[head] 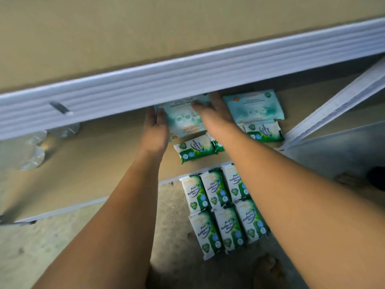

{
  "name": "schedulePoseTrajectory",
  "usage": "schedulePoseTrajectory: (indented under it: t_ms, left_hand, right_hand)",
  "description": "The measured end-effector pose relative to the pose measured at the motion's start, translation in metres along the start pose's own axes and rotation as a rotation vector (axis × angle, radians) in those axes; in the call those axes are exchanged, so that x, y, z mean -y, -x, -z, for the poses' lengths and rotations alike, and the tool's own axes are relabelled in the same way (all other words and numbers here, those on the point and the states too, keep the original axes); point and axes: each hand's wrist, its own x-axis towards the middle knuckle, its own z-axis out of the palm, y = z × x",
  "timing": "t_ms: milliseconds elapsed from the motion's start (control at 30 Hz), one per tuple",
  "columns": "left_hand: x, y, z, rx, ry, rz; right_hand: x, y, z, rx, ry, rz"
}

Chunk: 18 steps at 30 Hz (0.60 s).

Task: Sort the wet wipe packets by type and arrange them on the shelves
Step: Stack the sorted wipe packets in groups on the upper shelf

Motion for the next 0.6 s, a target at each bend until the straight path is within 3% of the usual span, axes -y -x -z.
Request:
schedulePoseTrajectory:
  t_ms: [300, 500, 600]
  left_hand:
    - [-0.027, 0.17, 0.022, 0.087, 0.097, 0.109]
    - [-0.067, 0.254, 0.043, 0.195, 0.012, -0.028]
    - [-0.101, 0.281, 0.054, 0.171, -0.082, -0.144]
  right_hand:
    - [0.003, 0.174, 0.029, -0.02, 0.168, -0.145]
    - [0.031, 0.268, 0.064, -0.034, 0.062, -0.128]
    - [0.062, 0.3, 0.085, -0.07, 0.02, -0.068]
